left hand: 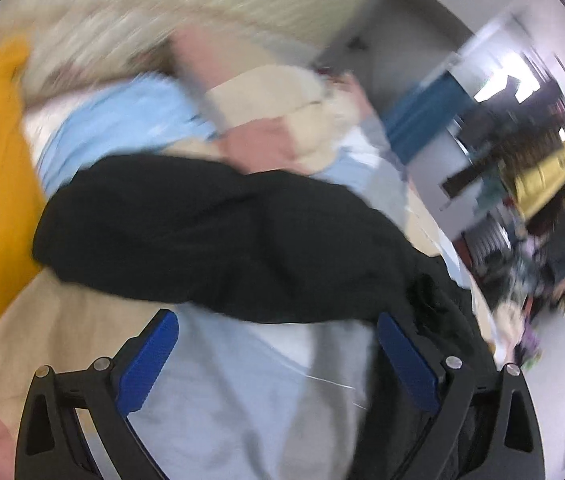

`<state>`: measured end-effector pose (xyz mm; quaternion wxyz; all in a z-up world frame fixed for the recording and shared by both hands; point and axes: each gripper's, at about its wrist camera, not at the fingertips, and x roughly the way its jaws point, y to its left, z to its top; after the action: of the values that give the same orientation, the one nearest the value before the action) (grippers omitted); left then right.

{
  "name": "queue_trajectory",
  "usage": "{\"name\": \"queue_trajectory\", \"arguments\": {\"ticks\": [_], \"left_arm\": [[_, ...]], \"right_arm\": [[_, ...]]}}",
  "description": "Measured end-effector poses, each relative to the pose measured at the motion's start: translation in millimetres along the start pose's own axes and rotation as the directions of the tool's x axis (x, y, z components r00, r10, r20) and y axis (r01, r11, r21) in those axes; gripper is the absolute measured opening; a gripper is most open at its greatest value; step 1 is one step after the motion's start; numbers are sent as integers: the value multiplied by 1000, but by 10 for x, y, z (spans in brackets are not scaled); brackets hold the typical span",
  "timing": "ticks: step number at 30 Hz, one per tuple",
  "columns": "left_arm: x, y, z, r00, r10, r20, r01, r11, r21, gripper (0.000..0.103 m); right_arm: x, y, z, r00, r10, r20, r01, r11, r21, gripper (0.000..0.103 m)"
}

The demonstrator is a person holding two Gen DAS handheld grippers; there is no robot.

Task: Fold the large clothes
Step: 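Grasp the other sleeve cuff with the left tool and lift it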

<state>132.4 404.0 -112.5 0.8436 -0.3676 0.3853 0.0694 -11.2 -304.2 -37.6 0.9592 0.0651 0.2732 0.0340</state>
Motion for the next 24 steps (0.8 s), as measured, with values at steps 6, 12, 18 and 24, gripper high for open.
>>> {"name": "queue_trajectory", "arguments": {"ticks": [6,12,18,24], "left_arm": [[345,601,68,999,-35,-15,33,993,-113,94],[607,812,216,999,-33,-10,31,987,-155,94],[823,890,364,1000,-8,-14,5,979,-204,94],[967,848,438,996,89,-14,-90,964,-249,86]], "right_arm": [[120,45,40,999,-22,-44,23,999,33,103],[340,135,77,993,-54,-101,58,998,36,103],[513,211,76,988,-57,-143,62,998,31,103],[564,232,38,985,-50,-168,54,998,19,103]]}}
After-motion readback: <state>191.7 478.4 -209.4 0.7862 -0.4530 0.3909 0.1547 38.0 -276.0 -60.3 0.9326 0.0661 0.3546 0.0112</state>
